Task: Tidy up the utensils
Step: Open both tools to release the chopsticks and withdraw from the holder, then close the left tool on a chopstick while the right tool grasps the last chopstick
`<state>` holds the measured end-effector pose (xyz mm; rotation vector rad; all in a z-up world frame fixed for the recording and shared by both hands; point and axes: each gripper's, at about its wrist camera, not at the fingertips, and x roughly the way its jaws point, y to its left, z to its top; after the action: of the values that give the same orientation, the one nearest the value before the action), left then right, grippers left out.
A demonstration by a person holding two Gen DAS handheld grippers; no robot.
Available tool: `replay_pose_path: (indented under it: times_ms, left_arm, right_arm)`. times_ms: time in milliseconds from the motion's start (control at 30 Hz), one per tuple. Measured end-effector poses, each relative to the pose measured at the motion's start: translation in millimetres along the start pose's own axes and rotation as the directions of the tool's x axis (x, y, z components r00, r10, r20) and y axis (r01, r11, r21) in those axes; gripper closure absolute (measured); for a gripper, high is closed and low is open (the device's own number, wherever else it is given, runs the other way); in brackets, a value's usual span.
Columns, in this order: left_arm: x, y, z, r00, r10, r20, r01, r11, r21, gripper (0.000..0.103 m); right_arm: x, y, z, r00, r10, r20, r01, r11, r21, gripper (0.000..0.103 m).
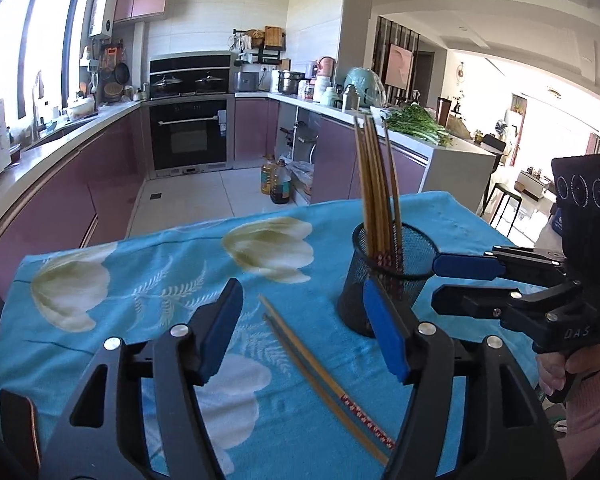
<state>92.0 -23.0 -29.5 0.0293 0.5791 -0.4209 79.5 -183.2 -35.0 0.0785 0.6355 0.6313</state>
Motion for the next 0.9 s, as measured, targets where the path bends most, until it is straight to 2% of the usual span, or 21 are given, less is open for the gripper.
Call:
replay_pose_path:
  times_ms: [200, 367, 600, 900]
  left_arm:
    - [7, 14, -32, 0.996, 0.038, -0.083, -0.041, 0.999, -0.028, 0.040]
    - [21, 17, -52, 0.987, 0.022, -0.159, -0.033, 0.997, -0.067, 0.042]
    - [34, 18, -64, 0.977, 0.006, -0.214, -0.024, 0.996, -0.084, 0.043]
    - [53, 11, -65, 0.961, -0.017, -0.274, -0.002, 0.998, -0.067, 0.049]
  right_arm:
    - [43, 16, -33, 0.988, -0.011, -0.155, 0.010, 1.000, -0.012, 0.058]
    - [65, 25, -46, 0.973, -0.030, -0.229, 0.026, 0.999, -0.022, 0.066]
    - [72, 29, -49, 0.964, -0.062, -0.258, 0.057, 0.998, -0.024, 0.072]
    - [63, 15, -49, 0.960, -0.077, -0.271, 0.077, 0.997, -0.011, 0.073]
